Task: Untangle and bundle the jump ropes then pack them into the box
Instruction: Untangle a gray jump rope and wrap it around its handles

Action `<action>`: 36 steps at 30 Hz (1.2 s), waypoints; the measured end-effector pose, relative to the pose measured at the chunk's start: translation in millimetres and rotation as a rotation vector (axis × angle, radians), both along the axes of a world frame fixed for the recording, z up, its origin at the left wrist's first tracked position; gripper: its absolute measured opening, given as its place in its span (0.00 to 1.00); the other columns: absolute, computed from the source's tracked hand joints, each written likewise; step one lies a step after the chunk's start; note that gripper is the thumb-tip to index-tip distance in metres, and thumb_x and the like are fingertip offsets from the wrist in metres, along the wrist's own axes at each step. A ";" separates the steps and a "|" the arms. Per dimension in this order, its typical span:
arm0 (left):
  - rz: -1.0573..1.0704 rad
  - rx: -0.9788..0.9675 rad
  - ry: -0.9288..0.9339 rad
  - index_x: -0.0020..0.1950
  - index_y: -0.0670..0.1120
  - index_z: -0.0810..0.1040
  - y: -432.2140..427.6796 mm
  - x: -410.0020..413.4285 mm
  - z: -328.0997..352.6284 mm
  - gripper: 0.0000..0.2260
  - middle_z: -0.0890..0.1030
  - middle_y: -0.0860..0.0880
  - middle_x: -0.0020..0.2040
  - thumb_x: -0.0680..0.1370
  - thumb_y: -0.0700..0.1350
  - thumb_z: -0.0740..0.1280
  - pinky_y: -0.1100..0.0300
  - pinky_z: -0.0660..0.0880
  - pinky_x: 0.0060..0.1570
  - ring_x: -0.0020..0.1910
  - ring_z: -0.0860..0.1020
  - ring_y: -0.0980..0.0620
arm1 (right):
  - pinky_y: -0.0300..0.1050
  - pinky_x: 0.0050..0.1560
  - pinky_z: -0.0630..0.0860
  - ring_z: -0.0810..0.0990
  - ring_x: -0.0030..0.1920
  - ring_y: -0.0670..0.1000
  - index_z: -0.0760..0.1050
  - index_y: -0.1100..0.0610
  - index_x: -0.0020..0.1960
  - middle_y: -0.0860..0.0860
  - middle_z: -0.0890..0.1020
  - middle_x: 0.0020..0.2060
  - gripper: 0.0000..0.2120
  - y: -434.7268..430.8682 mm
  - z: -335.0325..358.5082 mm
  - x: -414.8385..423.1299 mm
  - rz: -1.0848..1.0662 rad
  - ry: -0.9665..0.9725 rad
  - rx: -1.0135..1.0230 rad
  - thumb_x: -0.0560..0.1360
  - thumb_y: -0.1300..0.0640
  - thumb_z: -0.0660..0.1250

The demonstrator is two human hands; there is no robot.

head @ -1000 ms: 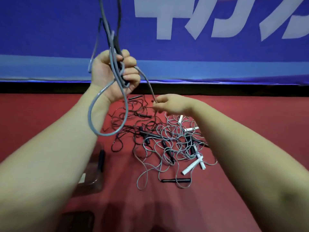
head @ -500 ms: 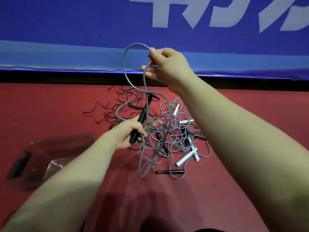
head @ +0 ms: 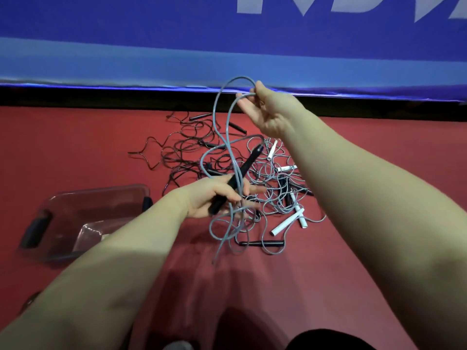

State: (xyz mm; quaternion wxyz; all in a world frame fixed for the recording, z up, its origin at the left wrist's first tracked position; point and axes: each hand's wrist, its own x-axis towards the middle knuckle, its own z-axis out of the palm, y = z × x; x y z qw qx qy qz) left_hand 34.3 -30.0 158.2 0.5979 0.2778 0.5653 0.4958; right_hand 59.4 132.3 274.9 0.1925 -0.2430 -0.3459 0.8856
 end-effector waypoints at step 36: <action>0.227 0.128 -0.155 0.52 0.39 0.73 1.9 -5.6 56.0 0.16 0.82 0.46 0.40 0.68 0.29 0.57 0.70 0.57 0.19 0.19 0.61 0.60 | 0.35 0.30 0.65 0.67 0.22 0.41 0.77 0.56 0.40 0.46 0.72 0.26 0.14 -60.4 57.5 29.1 0.230 -0.163 1.354 0.79 0.50 0.62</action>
